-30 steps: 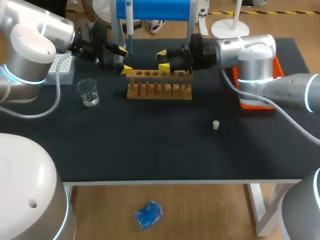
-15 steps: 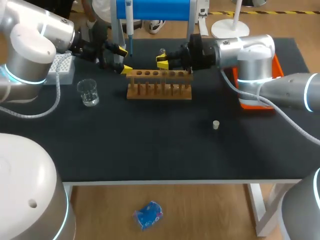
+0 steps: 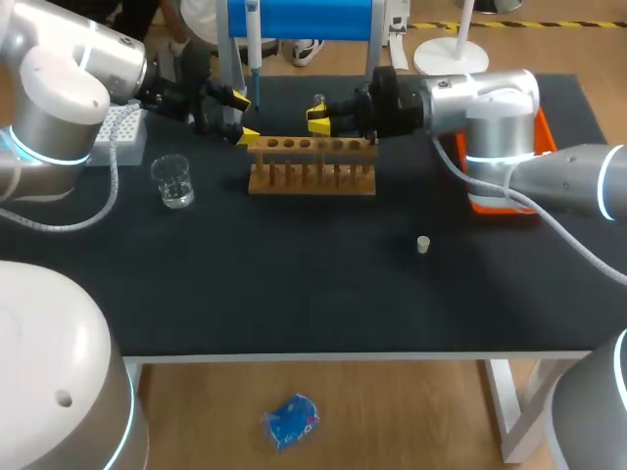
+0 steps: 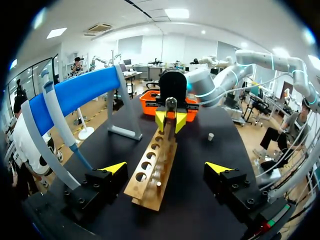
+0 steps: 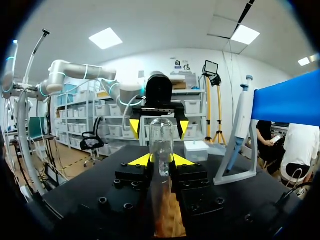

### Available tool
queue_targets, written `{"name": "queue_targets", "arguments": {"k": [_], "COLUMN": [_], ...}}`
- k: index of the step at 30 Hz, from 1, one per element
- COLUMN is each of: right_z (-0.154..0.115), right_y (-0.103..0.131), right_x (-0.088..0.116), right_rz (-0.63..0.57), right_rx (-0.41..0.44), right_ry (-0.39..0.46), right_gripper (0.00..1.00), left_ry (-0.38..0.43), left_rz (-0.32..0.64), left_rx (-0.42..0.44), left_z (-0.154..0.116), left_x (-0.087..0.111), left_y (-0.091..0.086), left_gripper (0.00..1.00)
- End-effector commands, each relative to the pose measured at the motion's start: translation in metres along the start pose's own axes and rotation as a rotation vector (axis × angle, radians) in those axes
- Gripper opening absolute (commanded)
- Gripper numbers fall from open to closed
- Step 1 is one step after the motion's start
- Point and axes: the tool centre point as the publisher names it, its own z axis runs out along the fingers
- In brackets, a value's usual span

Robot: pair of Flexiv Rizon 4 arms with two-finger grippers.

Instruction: Invert the test tube, pick up the pipette, mount the tip to pipette, aspirate from beaker and dispense into the tube, eject the tip, return the pipette, and cap with the stopper.

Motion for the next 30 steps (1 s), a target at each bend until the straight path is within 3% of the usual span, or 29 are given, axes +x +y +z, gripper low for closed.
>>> {"name": "queue_targets", "arguments": {"k": [1, 30], "right_z": [-0.001, -0.005], "right_y": [0.005, 0.038], "right_x": [0.002, 0.014], "right_rz": [-0.001, -0.050], "right_rx": [0.006, 0.009], "right_ry": [0.001, 0.010], "right_gripper": [0.00, 0.00], "left_ry": [0.001, 0.001], "left_rz": [-0.001, -0.001], "left_rx": [-0.002, -0.002], "left_z": [0.000, 0.000], "left_x": [-0.001, -0.001], "left_y": [0.000, 0.000], "left_gripper": [1.00, 1.00]}}
